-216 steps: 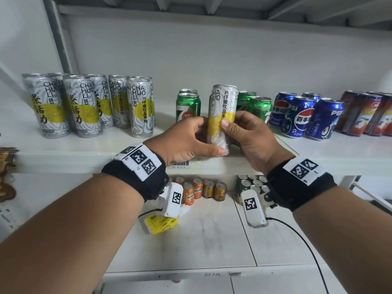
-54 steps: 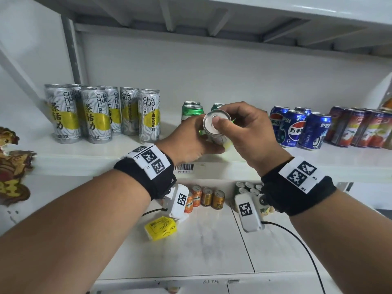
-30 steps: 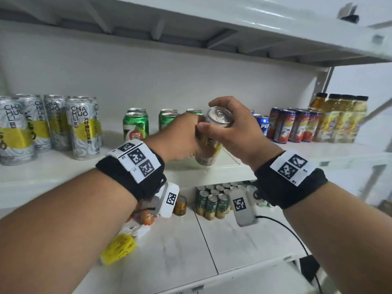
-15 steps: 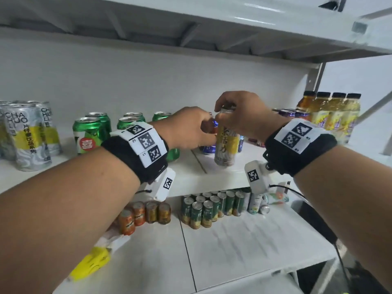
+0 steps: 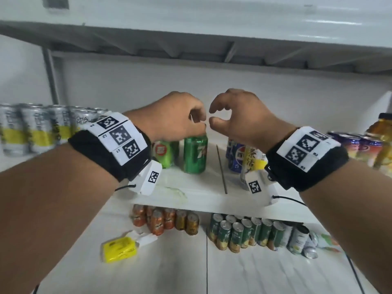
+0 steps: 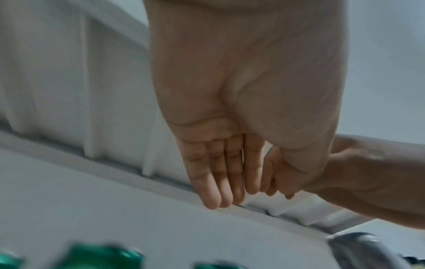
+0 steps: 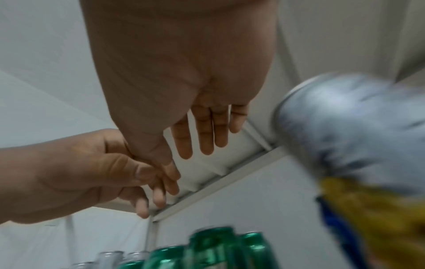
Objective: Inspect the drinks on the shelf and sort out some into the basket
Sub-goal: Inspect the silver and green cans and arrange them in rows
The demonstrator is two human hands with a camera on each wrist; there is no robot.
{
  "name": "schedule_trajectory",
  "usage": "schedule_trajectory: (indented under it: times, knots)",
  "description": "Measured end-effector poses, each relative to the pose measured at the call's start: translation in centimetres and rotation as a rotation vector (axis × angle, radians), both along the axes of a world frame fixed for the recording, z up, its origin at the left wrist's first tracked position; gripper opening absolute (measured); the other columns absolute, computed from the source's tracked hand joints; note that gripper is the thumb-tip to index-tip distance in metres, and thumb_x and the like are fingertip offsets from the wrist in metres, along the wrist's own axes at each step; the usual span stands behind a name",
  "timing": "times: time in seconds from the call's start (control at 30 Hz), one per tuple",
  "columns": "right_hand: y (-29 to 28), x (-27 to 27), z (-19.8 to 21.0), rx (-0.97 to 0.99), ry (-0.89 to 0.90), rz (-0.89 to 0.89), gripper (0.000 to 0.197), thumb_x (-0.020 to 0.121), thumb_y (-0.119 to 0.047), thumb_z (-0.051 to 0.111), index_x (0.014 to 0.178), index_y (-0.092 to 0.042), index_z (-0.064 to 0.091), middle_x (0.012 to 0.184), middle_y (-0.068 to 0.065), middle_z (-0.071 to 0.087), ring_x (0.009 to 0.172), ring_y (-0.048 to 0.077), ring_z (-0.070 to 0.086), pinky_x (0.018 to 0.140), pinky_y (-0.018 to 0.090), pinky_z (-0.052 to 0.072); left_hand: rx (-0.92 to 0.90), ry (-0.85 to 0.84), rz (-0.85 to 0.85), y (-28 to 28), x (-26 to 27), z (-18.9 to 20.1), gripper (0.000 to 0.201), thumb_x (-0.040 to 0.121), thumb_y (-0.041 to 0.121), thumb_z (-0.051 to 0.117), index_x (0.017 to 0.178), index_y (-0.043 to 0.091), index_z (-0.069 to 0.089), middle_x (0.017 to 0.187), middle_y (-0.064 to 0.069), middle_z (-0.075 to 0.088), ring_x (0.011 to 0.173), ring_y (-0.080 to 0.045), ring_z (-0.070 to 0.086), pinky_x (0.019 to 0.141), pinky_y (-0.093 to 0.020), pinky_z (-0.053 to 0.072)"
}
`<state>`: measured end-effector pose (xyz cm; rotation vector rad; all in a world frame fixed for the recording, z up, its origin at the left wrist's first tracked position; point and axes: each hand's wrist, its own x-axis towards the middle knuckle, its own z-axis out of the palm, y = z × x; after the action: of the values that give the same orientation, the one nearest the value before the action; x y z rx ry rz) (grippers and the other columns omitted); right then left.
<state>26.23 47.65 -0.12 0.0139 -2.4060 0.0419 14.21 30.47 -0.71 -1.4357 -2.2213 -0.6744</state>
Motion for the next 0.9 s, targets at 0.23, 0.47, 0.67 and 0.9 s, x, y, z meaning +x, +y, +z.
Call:
schedule_trajectory:
  times: [0.23,0.47,0.67,0.9]
  knots:
    - [-10.7,-7.4,0.2,0.013,-0.040,0.263,0.030,0.091,-0.038,0.073,0.117,-0.023,0.073,0.111,0.000,0.066,0.104,0.017,0.059,0.092,0.031,0.046,-0.115,0.050,0.317,-14.2,-5.1,1.2,0.034,0.094,0.051,0.074,0.121,0.030,0.074,0.110,0.016,0.068,0.102,-0.008,0.064,0.080,-0.023,0.044]
    - [-21.2,-16.2,0.5,0.042,-0.070,0.310,0.033,0.091,-0.043,0.072,0.118,-0.024,0.072,0.107,-0.002,0.062,0.101,0.016,0.058,0.083,0.028,0.041,-0.131,0.055,0.422,-26.4,-12.2,1.4,0.039,0.093,0.053,0.073,0.126,0.031,0.072,0.116,0.014,0.068,0.103,-0.009,0.062,0.083,-0.028,0.045]
    - [-25.5,-23.2,0.1,0.009,-0.153,0.177,0.040,0.089,-0.045,0.070,0.124,-0.026,0.070,0.115,0.003,0.062,0.107,0.022,0.059,0.087,0.028,0.040,-0.192,0.005,0.377,-30.5,-17.2,-0.1,0.040,0.095,0.048,0.072,0.130,0.029,0.071,0.129,0.007,0.071,0.109,-0.012,0.062,0.092,-0.032,0.051]
    - [-26.6,-25.8,-1.8,0.026,-0.331,0.011,0.023,0.084,-0.044,0.065,0.099,-0.026,0.068,0.086,-0.001,0.058,0.095,0.029,0.061,0.079,0.033,0.047,-0.178,0.006,0.227,-30.1,-20.2,-1.1,0.040,0.095,0.044,0.071,0.132,0.026,0.070,0.130,0.005,0.069,0.112,-0.013,0.062,0.094,-0.031,0.051]
